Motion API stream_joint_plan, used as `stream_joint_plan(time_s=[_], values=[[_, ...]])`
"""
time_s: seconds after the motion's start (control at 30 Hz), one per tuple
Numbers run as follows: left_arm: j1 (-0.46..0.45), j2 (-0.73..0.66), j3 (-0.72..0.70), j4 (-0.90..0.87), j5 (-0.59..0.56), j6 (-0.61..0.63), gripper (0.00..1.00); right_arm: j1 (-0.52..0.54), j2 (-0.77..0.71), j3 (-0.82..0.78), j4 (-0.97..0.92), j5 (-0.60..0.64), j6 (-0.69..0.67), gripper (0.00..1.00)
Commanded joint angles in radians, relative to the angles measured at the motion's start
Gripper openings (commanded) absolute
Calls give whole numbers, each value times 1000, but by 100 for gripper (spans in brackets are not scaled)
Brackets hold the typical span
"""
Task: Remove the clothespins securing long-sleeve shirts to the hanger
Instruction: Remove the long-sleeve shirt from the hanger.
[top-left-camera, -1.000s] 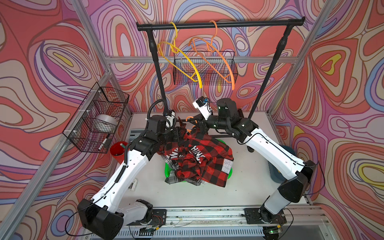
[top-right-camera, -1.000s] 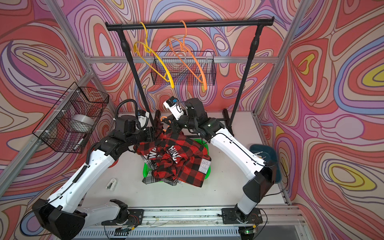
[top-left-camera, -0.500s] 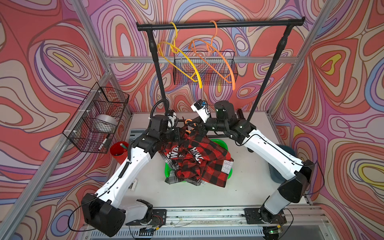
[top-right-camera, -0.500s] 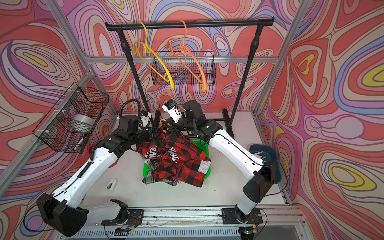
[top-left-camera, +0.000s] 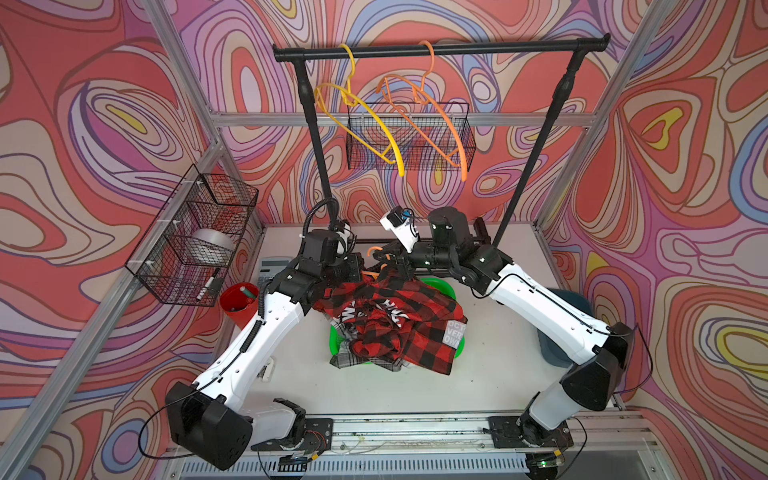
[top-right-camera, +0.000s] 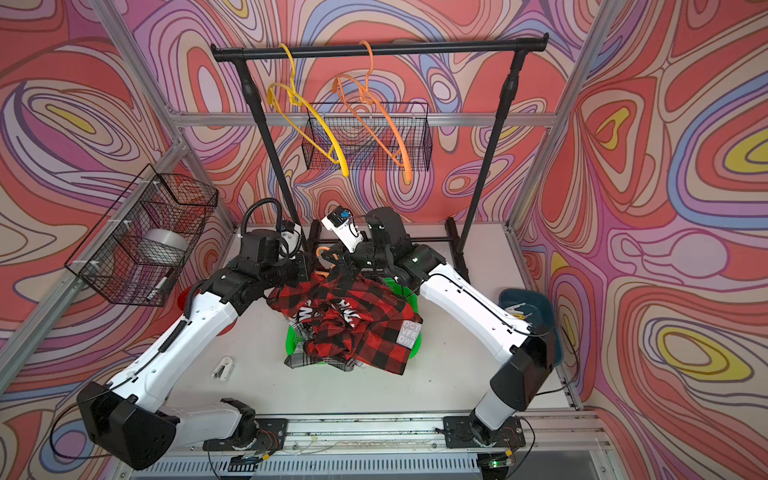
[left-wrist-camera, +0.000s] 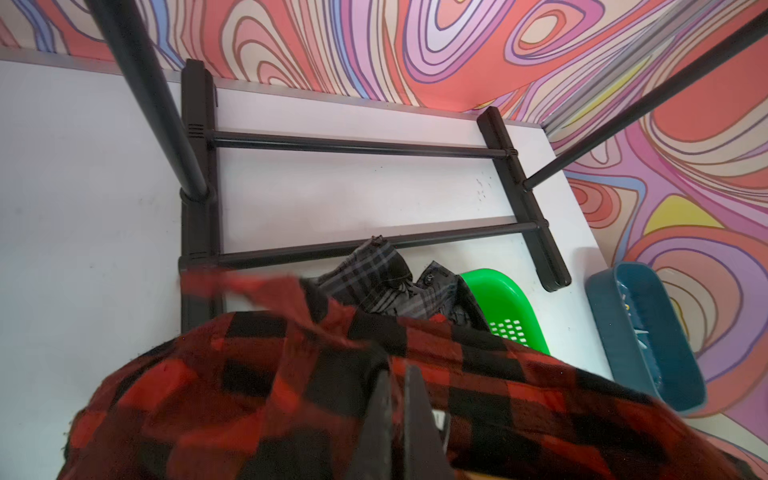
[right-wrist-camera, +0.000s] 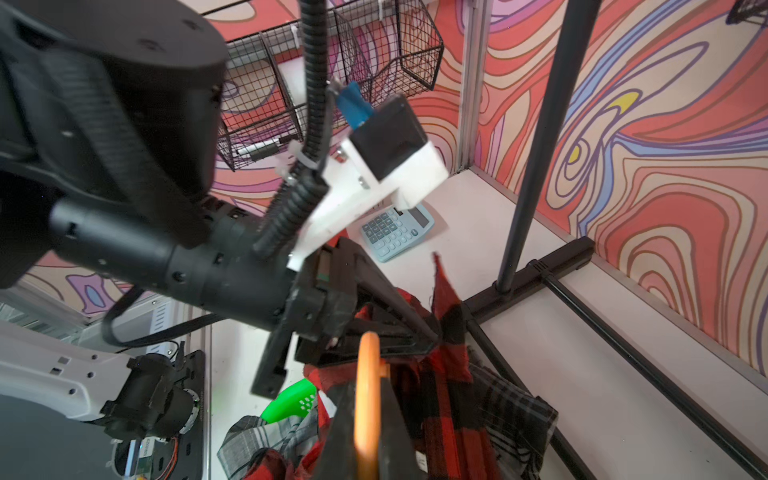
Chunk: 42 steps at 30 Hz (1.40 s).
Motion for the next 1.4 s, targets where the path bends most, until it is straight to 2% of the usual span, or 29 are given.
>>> stream_joint_plan(time_s=[0.0, 0.27, 0.47, 0.5, 0.53, 0.6, 0.63, 0.7, 0.8, 0.93, 1.0, 1.37], values=[[16, -15, -24, 6, -86, 13, 0, 15, -69, -7, 39, -38, 15, 0], [121, -77, -104, 7, -39, 4, 0, 13, -114, -15, 7, 45, -7, 0], [163, -124, -149, 11, 41, -13, 0, 14, -107, -6, -5, 44, -14, 0], [175, -132, -145, 11, 67, -25, 4, 13, -102, -4, -7, 48, -16, 0], [183, -141, -135, 12, 96, -31, 19, 14, -96, -1, -11, 58, -23, 0], [186, -155, -98, -1, 132, -30, 58, 13, -84, 5, -22, 60, -28, 0], [186, -156, -70, -14, 158, -31, 68, 15, -80, 7, -26, 59, -32, 0], [186, -145, -9, -55, 223, -39, 77, 15, -73, 9, -29, 61, -34, 0], [165, -120, 68, -133, 284, -35, 79, 15, -67, 9, -27, 78, -38, 0], [17, -113, 105, -222, 115, 16, 78, 15, -54, 20, -30, 80, -41, 0], [-24, -99, 101, -244, 65, -1, 75, 17, -47, 28, -36, 79, -44, 0], [-87, -50, 93, -264, -48, -25, 63, 24, -42, 35, -29, 70, -45, 0]])
